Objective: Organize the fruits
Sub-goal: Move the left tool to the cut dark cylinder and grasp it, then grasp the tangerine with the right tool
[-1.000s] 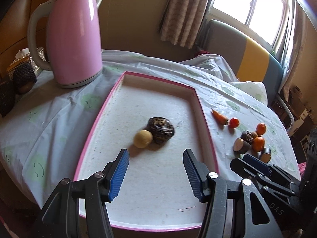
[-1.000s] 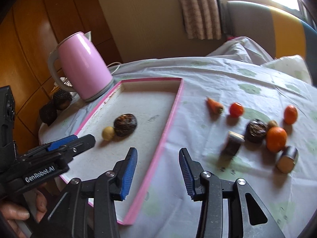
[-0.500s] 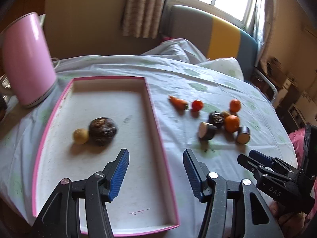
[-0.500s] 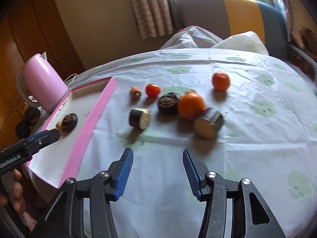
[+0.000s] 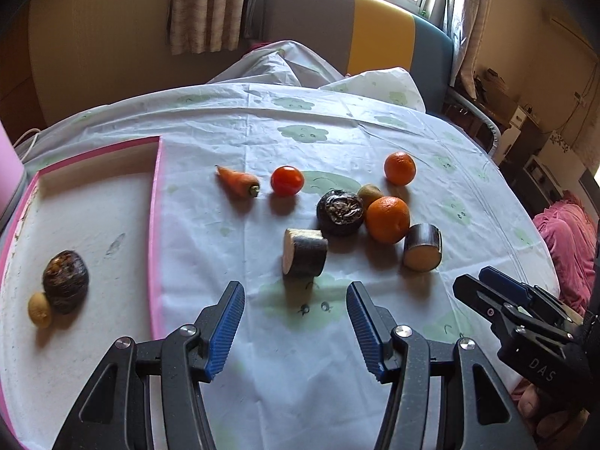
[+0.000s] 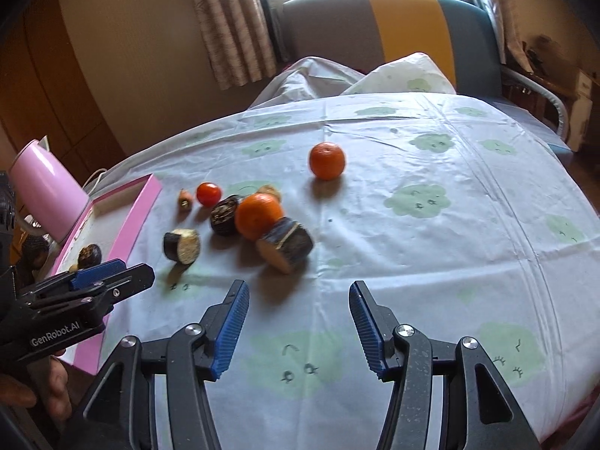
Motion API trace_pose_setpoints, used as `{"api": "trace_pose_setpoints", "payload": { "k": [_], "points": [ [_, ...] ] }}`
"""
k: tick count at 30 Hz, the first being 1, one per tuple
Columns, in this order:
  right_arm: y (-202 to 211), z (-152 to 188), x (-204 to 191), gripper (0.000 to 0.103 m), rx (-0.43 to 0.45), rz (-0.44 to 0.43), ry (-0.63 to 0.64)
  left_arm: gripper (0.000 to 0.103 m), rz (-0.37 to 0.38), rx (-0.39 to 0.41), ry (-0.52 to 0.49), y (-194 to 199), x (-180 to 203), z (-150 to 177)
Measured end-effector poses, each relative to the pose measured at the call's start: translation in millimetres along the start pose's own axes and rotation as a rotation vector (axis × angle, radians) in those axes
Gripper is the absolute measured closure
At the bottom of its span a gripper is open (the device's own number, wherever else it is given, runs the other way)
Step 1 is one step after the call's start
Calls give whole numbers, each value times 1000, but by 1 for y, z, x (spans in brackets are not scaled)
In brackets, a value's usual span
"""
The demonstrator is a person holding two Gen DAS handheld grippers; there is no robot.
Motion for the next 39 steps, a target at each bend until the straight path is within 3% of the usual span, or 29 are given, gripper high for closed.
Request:
{"api": "trace_pose_setpoints", "payload": {
  "k": [15,20,39],
  "points": [
    [-21,-19,1,46,-5,-18,40,48,-53,-7,43,-35,-2,-17],
    [-24,-34,6,43,7,-20,45,76,-41,3,21,-42,2,-19],
    [-94,-94,20,43,-14,20,1,78,-12,39,53,-49,-4,-20]
  ]
}}
Point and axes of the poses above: each gripper's, at about its wrist camera, not at the fingertips, and y roughly against the way its jaws point, x to its right, z to its underside, the point moved 2 cm from there along -y, roughly the way its jaws point, and after that the axes turned 6 degrees about y, right-handed, at the moved point
